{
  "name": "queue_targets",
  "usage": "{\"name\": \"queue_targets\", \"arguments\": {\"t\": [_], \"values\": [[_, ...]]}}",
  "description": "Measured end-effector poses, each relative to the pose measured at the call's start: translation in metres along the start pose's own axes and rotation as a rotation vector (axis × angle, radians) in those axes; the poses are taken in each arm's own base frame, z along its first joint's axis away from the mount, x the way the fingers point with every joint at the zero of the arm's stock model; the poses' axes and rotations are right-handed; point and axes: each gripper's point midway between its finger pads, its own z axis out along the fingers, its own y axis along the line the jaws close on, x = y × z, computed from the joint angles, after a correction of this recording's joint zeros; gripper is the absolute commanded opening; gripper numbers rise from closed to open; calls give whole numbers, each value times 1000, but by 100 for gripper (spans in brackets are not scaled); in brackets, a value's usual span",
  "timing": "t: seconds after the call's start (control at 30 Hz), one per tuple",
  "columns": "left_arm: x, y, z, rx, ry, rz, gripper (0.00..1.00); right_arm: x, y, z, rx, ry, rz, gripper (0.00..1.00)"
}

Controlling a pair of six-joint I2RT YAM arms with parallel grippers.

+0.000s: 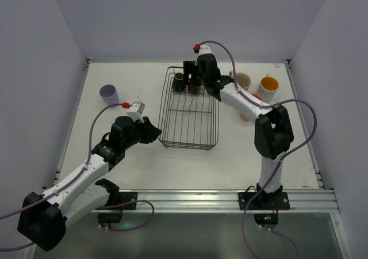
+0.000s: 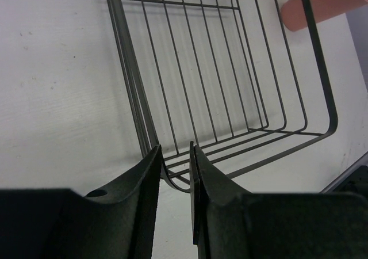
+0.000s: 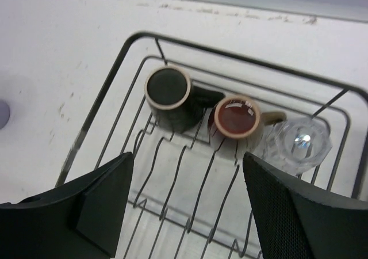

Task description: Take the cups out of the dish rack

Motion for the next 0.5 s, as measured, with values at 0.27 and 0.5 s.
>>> {"name": "queue_targets", "arguments": {"t": [0.27,0.5], "values": [[-9,-13,-4,52,-39,15,62,-29,-37,32,65,11,-14,77],[-21,-15,-7,42,-68,50,98,22,-45,55,77,168,-52,70]]}}
